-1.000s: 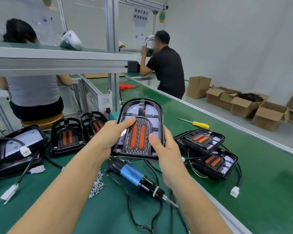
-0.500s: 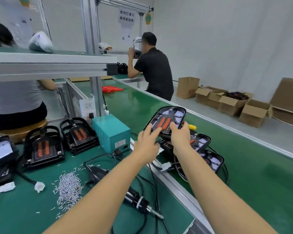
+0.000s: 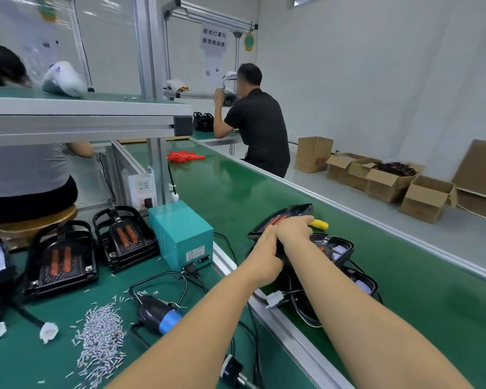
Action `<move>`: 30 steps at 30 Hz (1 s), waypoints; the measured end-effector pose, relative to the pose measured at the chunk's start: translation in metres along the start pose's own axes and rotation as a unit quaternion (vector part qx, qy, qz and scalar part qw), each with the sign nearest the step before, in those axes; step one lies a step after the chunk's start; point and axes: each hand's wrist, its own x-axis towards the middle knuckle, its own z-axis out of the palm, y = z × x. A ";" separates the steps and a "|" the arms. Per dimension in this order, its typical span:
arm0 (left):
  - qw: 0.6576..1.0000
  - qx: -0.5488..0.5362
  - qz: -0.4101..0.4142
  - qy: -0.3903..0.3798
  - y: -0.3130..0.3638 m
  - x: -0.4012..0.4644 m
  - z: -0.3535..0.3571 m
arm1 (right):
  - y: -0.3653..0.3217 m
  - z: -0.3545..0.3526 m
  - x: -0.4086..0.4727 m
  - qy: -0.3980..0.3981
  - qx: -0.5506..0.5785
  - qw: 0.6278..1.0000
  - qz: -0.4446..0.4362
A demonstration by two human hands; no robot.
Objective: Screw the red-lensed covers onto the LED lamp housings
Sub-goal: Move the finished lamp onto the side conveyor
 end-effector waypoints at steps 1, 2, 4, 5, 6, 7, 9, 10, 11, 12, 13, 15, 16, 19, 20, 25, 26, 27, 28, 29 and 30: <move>1.000 -0.003 -0.002 -0.001 -0.001 0.002 0.001 | 0.001 0.000 0.001 0.018 -0.032 0.999 -0.004; 1.000 -0.005 -0.003 -0.003 -0.002 0.003 0.002 | 0.002 -0.001 0.002 0.035 -0.078 0.996 -0.019; 1.000 0.007 -0.012 -0.010 -0.004 0.006 0.001 | 0.005 -0.003 0.003 0.052 -0.181 0.979 -0.083; 1.000 0.017 -0.020 -0.013 -0.005 0.009 0.000 | 0.008 -0.004 0.004 0.047 -0.233 0.963 -0.125; 0.999 0.025 -0.029 -0.016 -0.005 0.011 -0.002 | 0.008 -0.004 0.006 0.032 -0.286 0.943 -0.166; 0.999 0.032 -0.037 -0.018 -0.005 0.013 -0.004 | 0.009 -0.005 0.007 0.008 -0.335 0.922 -0.195; 0.997 0.051 -0.046 -0.026 -0.007 0.015 -0.007 | 0.010 -0.006 0.009 -0.022 -0.399 0.890 -0.221; 0.996 0.064 -0.047 -0.033 -0.009 0.014 -0.008 | 0.011 -0.006 0.008 -0.024 -0.417 0.879 -0.229; 0.994 0.084 -0.049 -0.041 -0.011 0.013 -0.009 | 0.012 -0.006 0.008 -0.020 -0.430 0.870 -0.240; 0.991 0.115 -0.054 -0.051 -0.015 0.010 -0.010 | 0.014 -0.006 0.007 -0.015 -0.445 0.860 -0.250; 0.985 0.151 -0.061 -0.061 -0.019 0.008 -0.011 | 0.015 -0.004 0.005 -0.014 -0.460 0.850 -0.256; 0.970 0.216 -0.076 -0.076 -0.027 0.005 -0.012 | 0.015 -0.001 0.001 -0.013 -0.482 0.837 -0.258; 0.965 0.236 -0.082 -0.083 -0.029 0.003 -0.012 | 0.014 0.000 0.000 -0.010 -0.486 0.836 -0.253; 0.958 0.262 -0.086 -0.082 -0.033 -0.003 -0.013 | 0.014 0.002 -0.002 -0.001 -0.497 0.832 -0.249; 0.957 0.265 -0.085 -0.079 -0.033 -0.005 -0.014 | 0.015 0.003 -0.002 -0.001 -0.500 0.830 -0.247; 0.957 0.266 -0.094 -0.065 -0.033 -0.017 -0.019 | 0.015 0.002 -0.002 -0.002 -0.507 0.827 -0.244; 0.957 0.268 -0.097 -0.063 -0.033 -0.020 -0.021 | 0.016 0.002 -0.003 -0.002 -0.508 0.826 -0.245; 0.956 0.270 -0.099 -0.061 -0.033 -0.025 -0.023 | 0.016 0.002 -0.005 -0.003 -0.510 0.824 -0.248; 0.955 0.273 -0.101 -0.057 -0.033 -0.029 -0.026 | 0.016 0.002 -0.007 -0.003 -0.510 0.823 -0.251; 0.955 0.274 -0.104 -0.050 -0.034 -0.035 -0.030 | 0.016 0.002 -0.008 -0.004 -0.508 0.824 -0.253; 0.954 0.274 -0.109 -0.042 -0.034 -0.040 -0.034 | 0.017 0.002 -0.010 -0.003 -0.505 0.825 -0.254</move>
